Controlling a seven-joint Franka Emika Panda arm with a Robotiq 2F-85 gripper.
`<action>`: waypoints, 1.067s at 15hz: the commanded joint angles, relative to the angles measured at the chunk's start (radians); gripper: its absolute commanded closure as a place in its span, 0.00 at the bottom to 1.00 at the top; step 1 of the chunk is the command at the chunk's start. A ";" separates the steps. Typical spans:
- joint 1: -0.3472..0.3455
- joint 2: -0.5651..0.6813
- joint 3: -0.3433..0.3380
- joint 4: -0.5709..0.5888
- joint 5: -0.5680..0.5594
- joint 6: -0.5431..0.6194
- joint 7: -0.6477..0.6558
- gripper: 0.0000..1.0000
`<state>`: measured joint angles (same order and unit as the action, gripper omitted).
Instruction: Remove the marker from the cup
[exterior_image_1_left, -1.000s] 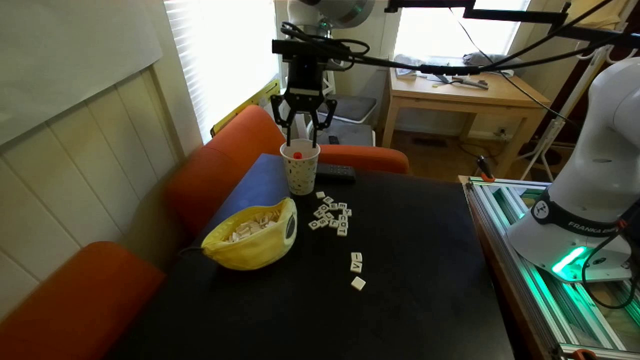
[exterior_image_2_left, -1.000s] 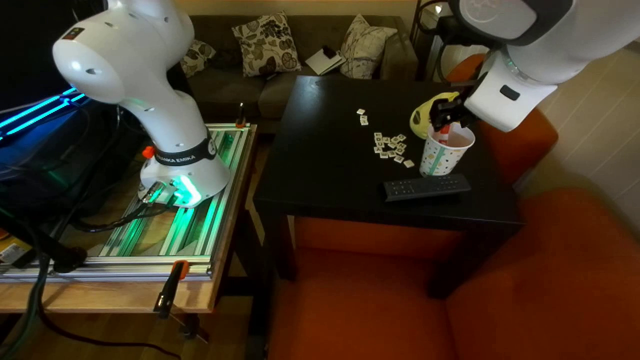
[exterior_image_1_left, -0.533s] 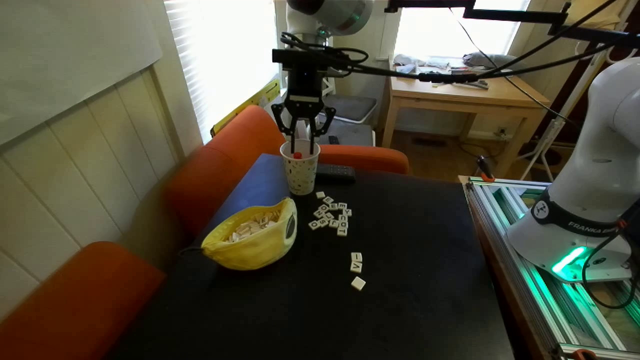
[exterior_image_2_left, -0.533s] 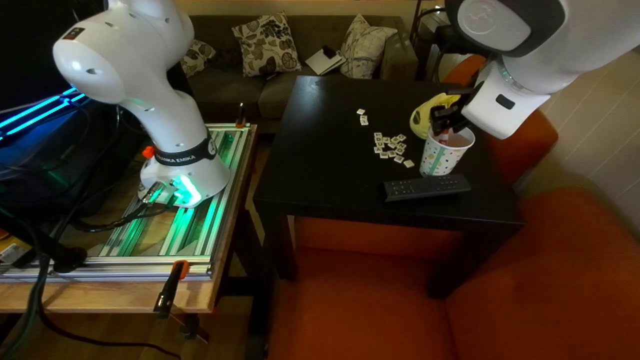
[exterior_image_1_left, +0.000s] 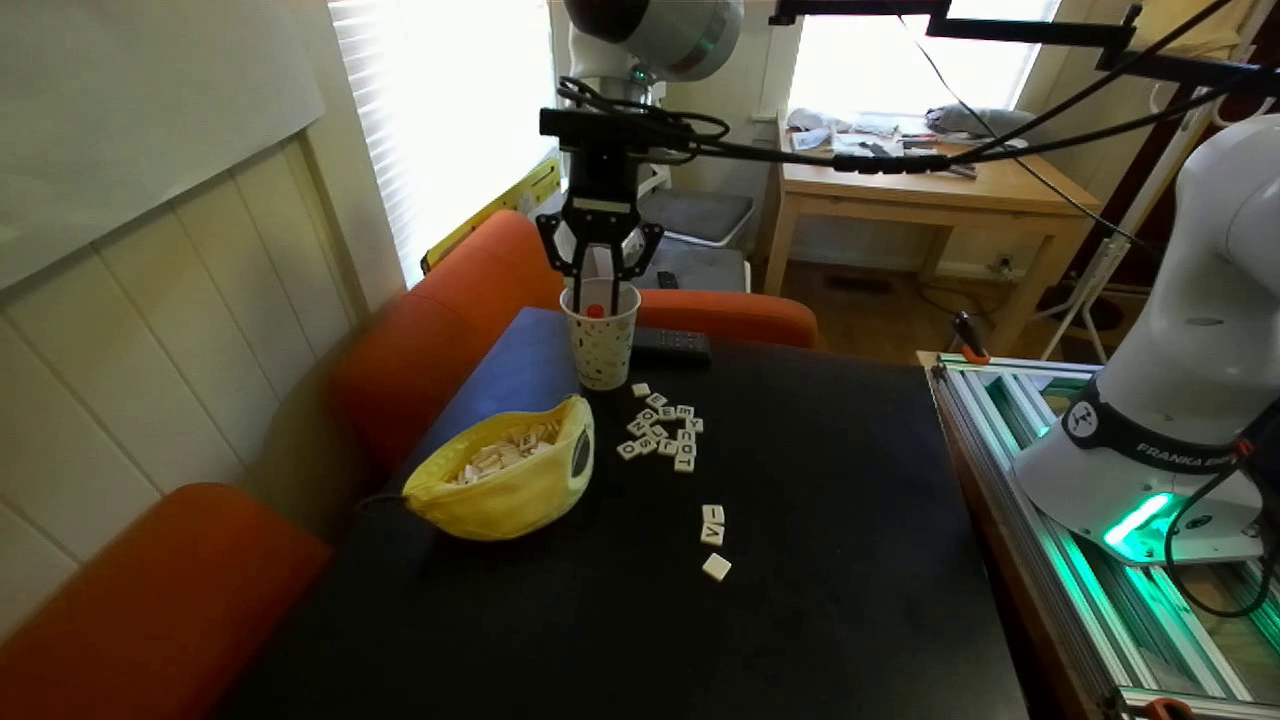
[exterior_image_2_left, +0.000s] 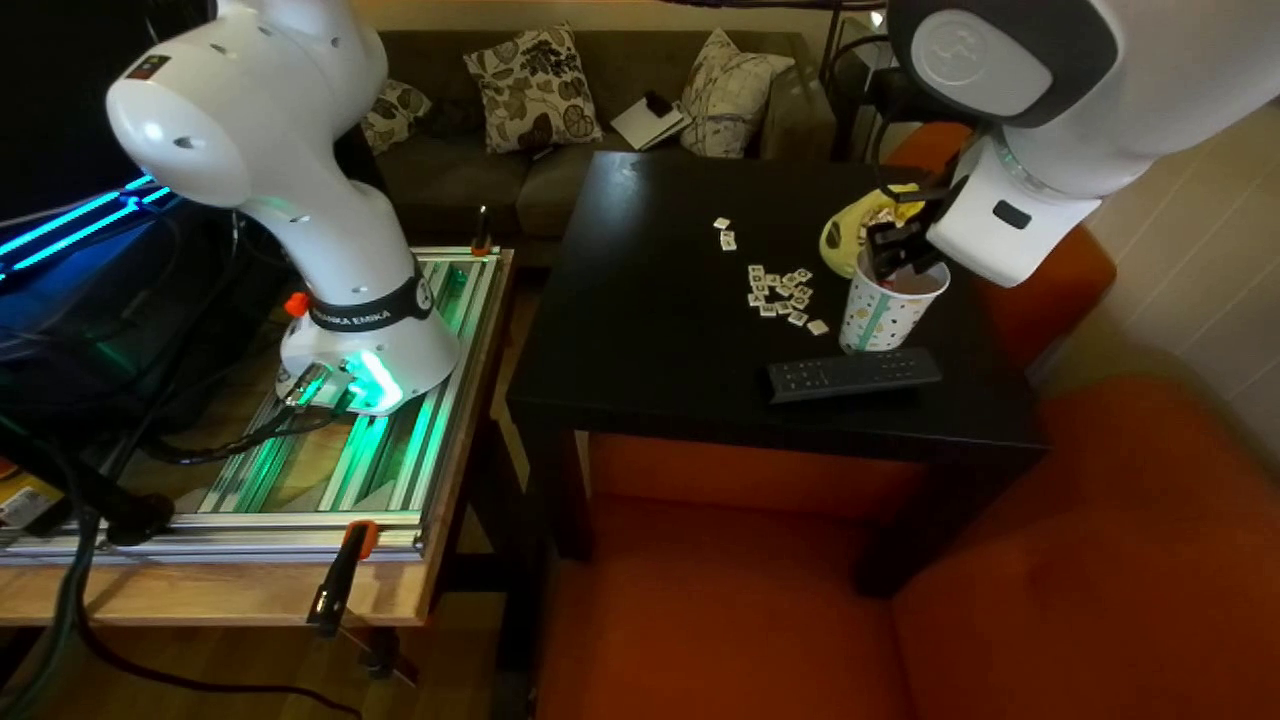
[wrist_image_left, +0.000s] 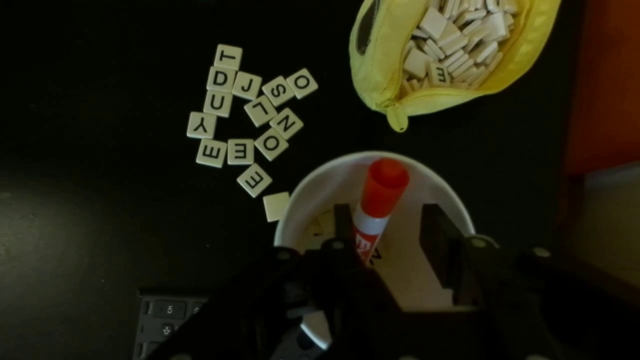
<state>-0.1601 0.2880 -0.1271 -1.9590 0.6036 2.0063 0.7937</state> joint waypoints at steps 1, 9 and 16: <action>0.006 0.025 0.003 0.016 0.036 0.015 -0.027 0.61; 0.012 0.026 0.001 0.003 0.033 0.022 -0.034 0.98; -0.007 -0.119 -0.009 -0.064 0.065 0.007 -0.099 0.95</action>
<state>-0.1549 0.2582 -0.1304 -1.9637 0.6177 2.0221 0.7513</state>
